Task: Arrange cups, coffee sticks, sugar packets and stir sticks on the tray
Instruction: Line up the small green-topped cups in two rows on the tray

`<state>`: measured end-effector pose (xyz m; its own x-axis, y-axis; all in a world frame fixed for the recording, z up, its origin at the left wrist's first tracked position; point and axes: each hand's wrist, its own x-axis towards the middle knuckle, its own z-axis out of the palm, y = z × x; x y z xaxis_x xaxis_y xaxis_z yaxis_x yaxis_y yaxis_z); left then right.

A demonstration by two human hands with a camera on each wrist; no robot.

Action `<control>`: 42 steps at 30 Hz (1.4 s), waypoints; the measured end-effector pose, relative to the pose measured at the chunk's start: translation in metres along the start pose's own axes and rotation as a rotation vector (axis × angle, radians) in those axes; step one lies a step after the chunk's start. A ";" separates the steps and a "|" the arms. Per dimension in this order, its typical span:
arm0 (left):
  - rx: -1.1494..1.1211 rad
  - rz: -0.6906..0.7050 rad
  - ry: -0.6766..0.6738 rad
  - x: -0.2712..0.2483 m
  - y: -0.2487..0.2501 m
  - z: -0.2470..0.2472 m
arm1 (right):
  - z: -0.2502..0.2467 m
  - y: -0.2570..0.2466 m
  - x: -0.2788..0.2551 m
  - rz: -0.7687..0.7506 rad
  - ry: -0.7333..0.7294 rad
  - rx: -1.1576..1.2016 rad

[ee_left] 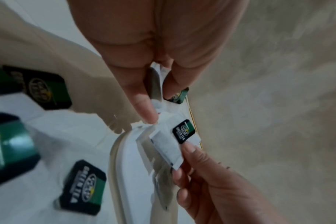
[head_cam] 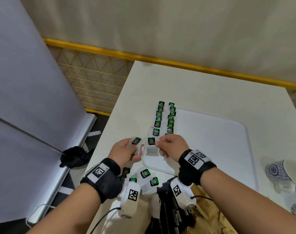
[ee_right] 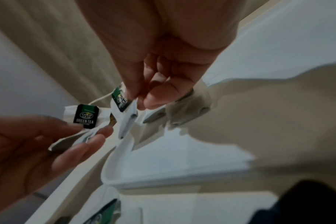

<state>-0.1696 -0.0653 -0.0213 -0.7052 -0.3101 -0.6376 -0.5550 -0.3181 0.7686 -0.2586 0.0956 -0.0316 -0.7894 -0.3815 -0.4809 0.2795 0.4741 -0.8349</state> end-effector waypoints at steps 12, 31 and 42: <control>0.016 0.032 0.016 0.007 0.006 0.008 | 0.004 -0.005 0.029 0.045 0.177 -0.135; 0.150 0.003 0.014 0.017 0.001 0.019 | -0.004 -0.013 0.025 -0.102 -0.036 -0.187; 0.068 0.037 0.059 0.014 -0.001 0.021 | -0.007 -0.016 0.023 0.000 -0.127 -0.228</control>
<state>-0.1880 -0.0509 -0.0298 -0.6993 -0.3737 -0.6093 -0.5595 -0.2443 0.7920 -0.2849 0.0851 -0.0278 -0.7107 -0.4714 -0.5223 0.1373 0.6352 -0.7601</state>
